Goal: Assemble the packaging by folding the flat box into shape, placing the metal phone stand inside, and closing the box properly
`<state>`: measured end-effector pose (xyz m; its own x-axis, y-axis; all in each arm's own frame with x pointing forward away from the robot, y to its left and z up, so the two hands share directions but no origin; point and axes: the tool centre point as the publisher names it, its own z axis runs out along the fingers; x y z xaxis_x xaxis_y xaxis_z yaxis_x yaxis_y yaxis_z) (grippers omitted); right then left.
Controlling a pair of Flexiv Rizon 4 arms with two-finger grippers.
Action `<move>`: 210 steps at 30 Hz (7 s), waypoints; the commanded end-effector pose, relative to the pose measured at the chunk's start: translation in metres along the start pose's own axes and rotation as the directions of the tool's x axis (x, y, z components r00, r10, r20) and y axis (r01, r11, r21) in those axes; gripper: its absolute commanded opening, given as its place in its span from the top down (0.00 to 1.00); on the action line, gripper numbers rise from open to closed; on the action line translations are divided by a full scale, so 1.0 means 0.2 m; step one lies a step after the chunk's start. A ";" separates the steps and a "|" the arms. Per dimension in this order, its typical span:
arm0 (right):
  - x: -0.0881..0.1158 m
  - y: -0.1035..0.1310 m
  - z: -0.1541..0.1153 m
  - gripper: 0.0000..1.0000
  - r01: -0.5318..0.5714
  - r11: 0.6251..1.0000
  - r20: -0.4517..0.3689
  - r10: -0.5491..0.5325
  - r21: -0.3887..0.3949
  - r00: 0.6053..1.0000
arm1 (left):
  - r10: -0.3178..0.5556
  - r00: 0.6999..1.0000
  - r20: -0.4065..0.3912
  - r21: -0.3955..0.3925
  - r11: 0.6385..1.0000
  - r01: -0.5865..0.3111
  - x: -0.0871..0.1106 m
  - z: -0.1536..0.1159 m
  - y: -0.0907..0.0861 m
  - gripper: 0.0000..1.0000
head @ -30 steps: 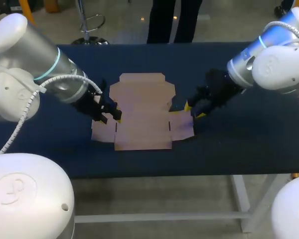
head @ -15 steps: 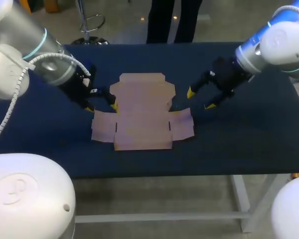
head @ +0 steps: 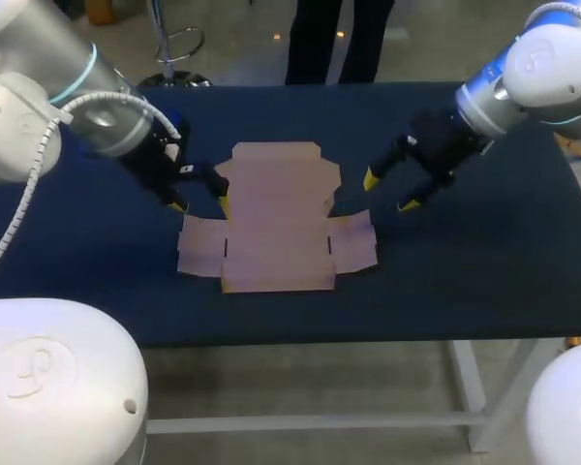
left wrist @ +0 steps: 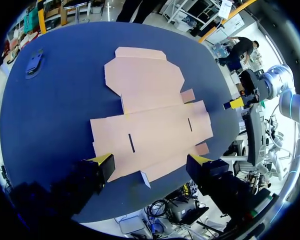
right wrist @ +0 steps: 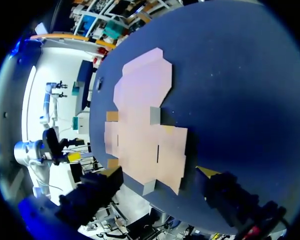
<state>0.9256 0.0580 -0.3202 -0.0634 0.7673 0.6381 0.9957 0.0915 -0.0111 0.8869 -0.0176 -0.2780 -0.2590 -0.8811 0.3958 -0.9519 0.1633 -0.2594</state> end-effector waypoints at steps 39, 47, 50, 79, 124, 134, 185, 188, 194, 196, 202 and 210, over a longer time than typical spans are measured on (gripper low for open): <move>-0.08 0.62 0.16 0.00 0.058 0.995 -0.232 -0.075 -0.080 0.970 | -0.119 0.968 -0.221 -0.053 0.993 0.110 -0.32 -0.06 -0.64 0.00; -0.06 0.68 0.21 0.00 0.094 0.993 -0.231 -0.108 -0.069 0.967 | -0.154 0.960 -0.233 -0.085 0.987 0.137 -0.38 -0.06 -0.70 0.00; -0.06 0.71 0.24 0.00 0.098 0.993 -0.234 -0.110 -0.063 0.966 | -0.163 0.960 -0.228 -0.097 0.985 0.144 -0.40 -0.06 -0.71 0.00; -0.03 0.85 0.43 0.00 0.083 0.996 -0.257 -0.078 0.012 0.963 | -0.216 0.949 -0.230 -0.166 0.969 0.180 -0.50 -0.06 -0.73 0.00; 0.01 0.82 0.58 0.49 0.005 0.998 -0.299 0.014 0.061 0.954 | -0.219 0.949 -0.226 -0.155 0.970 0.186 -0.51 -0.06 -0.69 0.00; 0.03 0.83 0.63 0.51 0.008 0.998 -0.317 0.013 0.064 0.948 | -0.218 0.950 -0.223 -0.155 0.970 0.186 -0.52 -0.06 -0.69 0.00; 0.16 0.79 0.53 1.00 0.199 0.977 -0.420 -0.212 -0.077 0.882 | -0.103 0.963 -0.249 -0.085 0.993 0.085 -0.50 0.00 -0.68 0.00; 0.16 0.79 0.51 1.00 0.200 0.977 -0.421 -0.213 -0.076 0.882 | -0.103 0.963 -0.249 -0.085 0.993 0.085 -0.50 0.00 -0.68 0.00; 0.16 0.79 0.51 1.00 0.200 0.977 -0.421 -0.213 -0.076 0.882 | -0.103 0.963 -0.249 -0.085 0.993 0.085 -0.50 0.00 -0.68 0.00; 0.16 0.79 0.51 1.00 0.200 0.977 -0.421 -0.213 -0.076 0.882 | -0.103 0.963 -0.249 -0.085 0.993 0.085 -0.50 0.00 -0.68 0.00; 0.16 0.79 0.51 1.00 0.200 0.977 -0.421 -0.213 -0.076 0.882 | -0.074 0.944 -0.321 -0.091 0.995 0.047 -0.51 0.03 -0.70 0.00; 0.16 0.76 0.40 1.00 0.251 0.947 -0.439 -0.316 -0.201 0.841 | 0.044 0.917 -0.397 0.013 0.999 -0.042 -0.57 0.07 -0.75 0.00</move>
<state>1.0808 0.1544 -0.3670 -0.3284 0.3432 0.8800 0.9425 0.1806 0.2813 1.0578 0.0489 -0.2885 -0.3254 -0.6594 0.6777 -0.9439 0.1836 -0.2745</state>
